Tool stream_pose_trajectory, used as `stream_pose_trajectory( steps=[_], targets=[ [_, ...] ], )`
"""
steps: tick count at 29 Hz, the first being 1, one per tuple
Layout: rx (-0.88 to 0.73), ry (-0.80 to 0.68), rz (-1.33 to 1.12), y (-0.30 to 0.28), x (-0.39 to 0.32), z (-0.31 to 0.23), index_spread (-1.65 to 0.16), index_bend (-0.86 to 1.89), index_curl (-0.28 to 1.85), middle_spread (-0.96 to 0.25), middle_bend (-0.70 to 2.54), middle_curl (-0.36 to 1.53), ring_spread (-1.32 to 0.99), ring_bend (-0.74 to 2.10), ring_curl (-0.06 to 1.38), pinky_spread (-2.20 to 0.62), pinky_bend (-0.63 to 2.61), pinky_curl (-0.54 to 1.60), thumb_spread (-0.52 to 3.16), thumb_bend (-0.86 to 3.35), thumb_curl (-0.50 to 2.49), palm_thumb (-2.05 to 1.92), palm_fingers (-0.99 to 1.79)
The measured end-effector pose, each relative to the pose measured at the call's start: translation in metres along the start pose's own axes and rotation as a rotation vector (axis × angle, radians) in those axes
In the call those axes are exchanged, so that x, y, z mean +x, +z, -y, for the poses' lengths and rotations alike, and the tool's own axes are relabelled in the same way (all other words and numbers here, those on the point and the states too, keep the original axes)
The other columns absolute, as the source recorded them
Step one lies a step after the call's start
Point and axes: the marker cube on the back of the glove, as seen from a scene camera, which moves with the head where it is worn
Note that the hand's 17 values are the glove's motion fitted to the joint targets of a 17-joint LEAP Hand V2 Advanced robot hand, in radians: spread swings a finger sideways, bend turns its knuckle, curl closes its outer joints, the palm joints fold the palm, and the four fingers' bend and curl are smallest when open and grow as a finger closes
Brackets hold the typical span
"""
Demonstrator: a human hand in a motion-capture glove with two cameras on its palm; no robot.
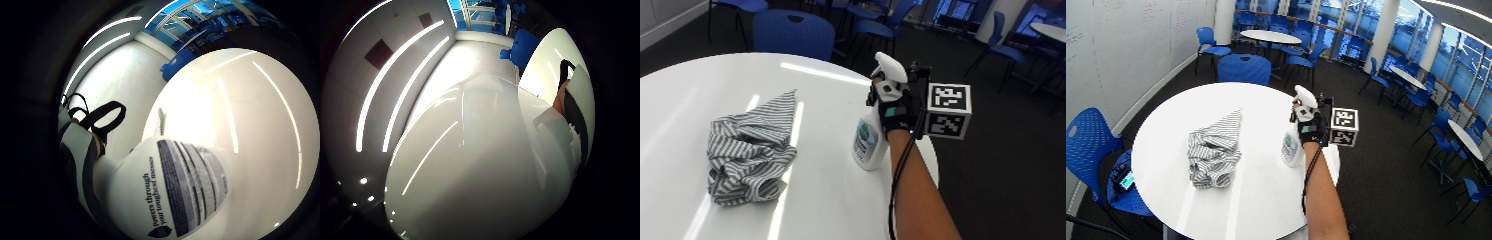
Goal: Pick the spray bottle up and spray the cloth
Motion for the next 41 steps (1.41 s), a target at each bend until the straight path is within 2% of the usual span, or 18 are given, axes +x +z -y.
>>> stream_pose_trajectory(
  steps=[6,15,28,33,41],
  targets=[
    [-0.147,0.035,-0.060,-0.001,0.001,0.000,-0.29,0.41,0.57,-0.23,0.65,0.58,-0.23,0.70,0.51,-0.31,0.40,0.40,0.39,-0.03,0.73,0.92,1.41],
    [-0.642,0.156,-0.249,0.024,-0.036,-0.016,-0.29,0.41,0.59,-0.22,0.66,0.58,-0.23,0.71,0.50,-0.31,0.41,0.40,0.38,-0.03,0.75,0.92,1.39],
    [-1.105,0.098,-0.907,0.072,-0.052,-0.061,-0.28,0.43,0.60,-0.22,0.67,0.58,-0.22,0.71,0.50,-0.30,0.42,0.40,0.37,-0.03,0.78,0.92,1.38],
    [-1.195,0.043,-1.151,0.087,-0.061,-0.075,-0.28,0.43,0.60,-0.22,0.67,0.57,-0.22,0.72,0.50,-0.30,0.42,0.40,0.37,-0.03,0.79,0.92,1.38],
    [-1.263,0.046,-1.345,0.109,-0.053,-0.084,-0.28,0.43,0.60,-0.22,0.67,0.57,-0.22,0.72,0.50,-0.30,0.42,0.40,0.36,-0.03,0.80,0.92,1.38]
  ],
)
